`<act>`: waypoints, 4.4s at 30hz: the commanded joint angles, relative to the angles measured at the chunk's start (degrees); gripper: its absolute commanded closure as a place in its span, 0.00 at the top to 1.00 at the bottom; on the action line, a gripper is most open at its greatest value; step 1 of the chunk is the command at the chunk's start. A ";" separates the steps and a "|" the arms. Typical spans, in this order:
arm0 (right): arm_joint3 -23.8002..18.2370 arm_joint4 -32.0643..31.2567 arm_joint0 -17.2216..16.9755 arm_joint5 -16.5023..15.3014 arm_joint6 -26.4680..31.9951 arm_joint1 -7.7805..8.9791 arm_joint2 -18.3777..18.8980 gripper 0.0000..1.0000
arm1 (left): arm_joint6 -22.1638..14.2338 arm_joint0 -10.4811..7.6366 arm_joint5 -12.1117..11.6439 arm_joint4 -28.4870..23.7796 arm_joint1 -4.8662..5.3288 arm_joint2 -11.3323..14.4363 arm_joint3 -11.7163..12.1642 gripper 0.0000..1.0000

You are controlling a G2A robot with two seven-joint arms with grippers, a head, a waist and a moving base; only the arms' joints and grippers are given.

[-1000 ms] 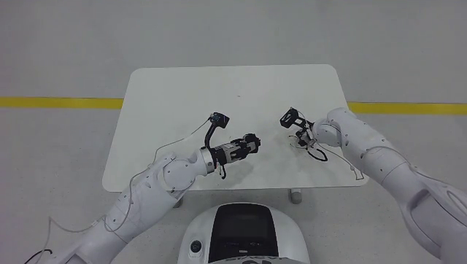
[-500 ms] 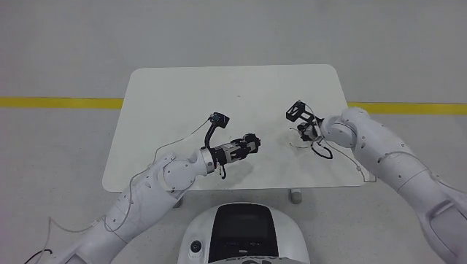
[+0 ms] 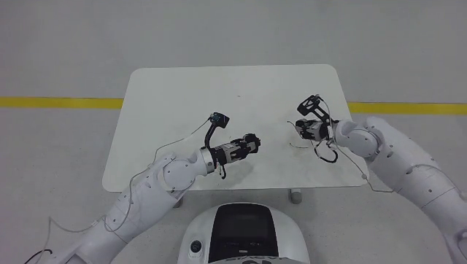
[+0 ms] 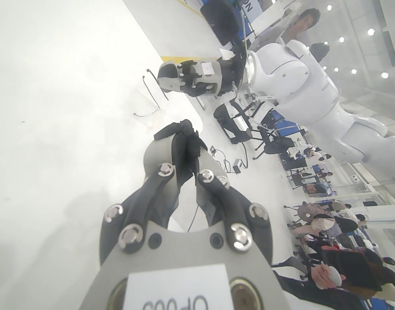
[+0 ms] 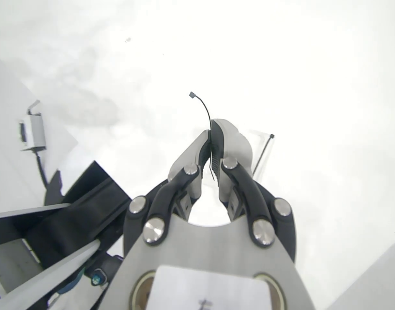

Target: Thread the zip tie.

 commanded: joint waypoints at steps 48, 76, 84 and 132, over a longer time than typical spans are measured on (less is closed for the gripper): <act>-12.28 18.17 -19.18 0.00 -35.92 0.89 5.75 0.00 | 0.00 0.00 0.00 0.00 0.00 0.00 0.00 0.00; -14.46 10.40 -25.73 0.00 -53.27 -0.08 5.34 0.00 | 0.00 0.00 0.00 0.00 0.00 0.00 0.00 0.00; -16.28 5.29 -29.91 0.00 -61.47 2.00 5.45 0.00 | 0.00 0.00 0.00 0.00 0.00 0.00 0.00 0.00; -10.78 -5.22 -19.58 0.00 -93.89 0.89 -15.29 0.00 | 0.00 0.00 0.00 0.00 0.00 0.00 0.00 0.00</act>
